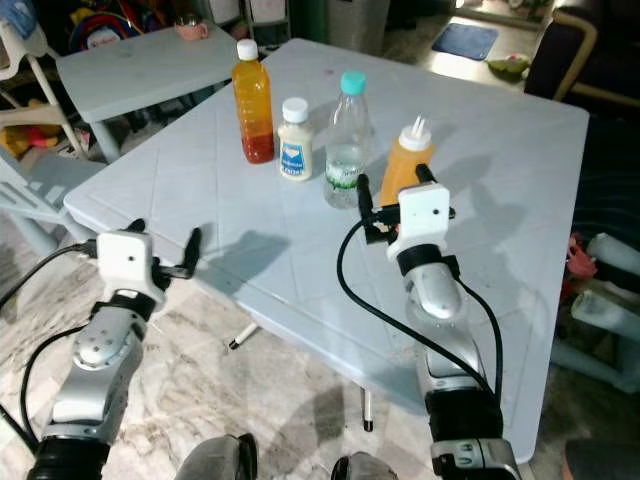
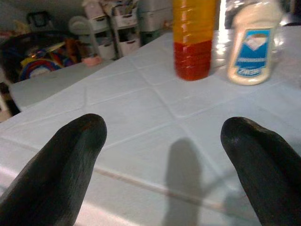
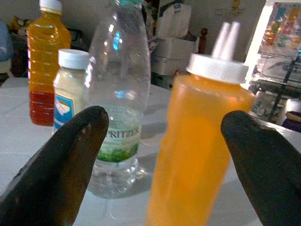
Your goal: Restocking fridge
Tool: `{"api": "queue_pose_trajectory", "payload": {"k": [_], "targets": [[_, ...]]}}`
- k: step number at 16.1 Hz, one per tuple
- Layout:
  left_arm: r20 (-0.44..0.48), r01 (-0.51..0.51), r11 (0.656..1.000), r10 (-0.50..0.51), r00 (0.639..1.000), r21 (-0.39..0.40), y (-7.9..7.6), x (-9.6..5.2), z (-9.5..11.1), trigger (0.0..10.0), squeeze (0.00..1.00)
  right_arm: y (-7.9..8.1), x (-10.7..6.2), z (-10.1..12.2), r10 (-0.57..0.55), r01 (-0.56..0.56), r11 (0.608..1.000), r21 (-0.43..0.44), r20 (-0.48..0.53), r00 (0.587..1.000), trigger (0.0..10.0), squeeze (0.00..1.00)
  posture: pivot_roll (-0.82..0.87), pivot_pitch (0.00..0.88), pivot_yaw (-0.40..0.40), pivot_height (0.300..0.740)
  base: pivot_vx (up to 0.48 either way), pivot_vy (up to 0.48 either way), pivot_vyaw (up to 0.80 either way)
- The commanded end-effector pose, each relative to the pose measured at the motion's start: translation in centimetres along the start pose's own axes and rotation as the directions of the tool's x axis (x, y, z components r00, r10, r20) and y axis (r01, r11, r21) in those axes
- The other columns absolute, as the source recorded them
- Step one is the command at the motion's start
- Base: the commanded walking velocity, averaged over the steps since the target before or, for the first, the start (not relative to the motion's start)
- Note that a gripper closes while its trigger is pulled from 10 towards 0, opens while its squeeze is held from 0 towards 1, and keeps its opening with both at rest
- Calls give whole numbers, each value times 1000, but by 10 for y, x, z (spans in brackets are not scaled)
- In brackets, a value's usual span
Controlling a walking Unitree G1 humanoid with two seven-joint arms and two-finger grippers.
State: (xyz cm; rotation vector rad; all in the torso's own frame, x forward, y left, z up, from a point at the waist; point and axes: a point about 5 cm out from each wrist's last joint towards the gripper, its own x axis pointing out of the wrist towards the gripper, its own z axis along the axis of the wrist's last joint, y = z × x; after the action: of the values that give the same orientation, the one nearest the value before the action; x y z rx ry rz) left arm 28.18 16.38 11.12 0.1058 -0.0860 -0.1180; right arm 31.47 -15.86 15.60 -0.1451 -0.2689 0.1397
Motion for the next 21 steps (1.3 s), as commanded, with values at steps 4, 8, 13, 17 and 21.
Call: {"api": "queue_pose_trajectory", "payload": {"k": [4, 8, 13, 17, 21], "targets": [[2, 16, 1000, -16, 1000, 11, 0, 2, 5, 10000, 0, -5, -1, -2, -33, 33, 999, -10, 2, 999, 10000, 0, 38, 135, 15, 740, 0, 0, 0], [-3, 25, 1000, -25, 1000, 10, -2, 1, 5, 10000, 0, -16, 5, -4, -63, 62, 997, -43, -10, 998, 10000, 0, 46, 145, 19, 740, 0, 0, 0], [-11, 27, 1000, -27, 1000, 15, -1, -2, 6, 10000, 0, -25, 27, 5, -40, 41, 996, -77, 14, 999, 10000, 0, 62, 152, 17, 740, 0, 0, 0], [-15, 32, 999, -31, 999, 20, -1, -3, 6, 10000, 0, -25, 43, 9, 12, -12, 999, -32, 5, 1000, 10000, 0, 72, 156, 21, 740, 0, 0, 0], [-19, 32, 999, -32, 999, 23, -1, -3, 6, 10000, 0, -30, 57, 15, 47, -47, 999, -3, 12, 999, 10000, 0, 77, 158, 22, 740, 0, 0, 0]]}}
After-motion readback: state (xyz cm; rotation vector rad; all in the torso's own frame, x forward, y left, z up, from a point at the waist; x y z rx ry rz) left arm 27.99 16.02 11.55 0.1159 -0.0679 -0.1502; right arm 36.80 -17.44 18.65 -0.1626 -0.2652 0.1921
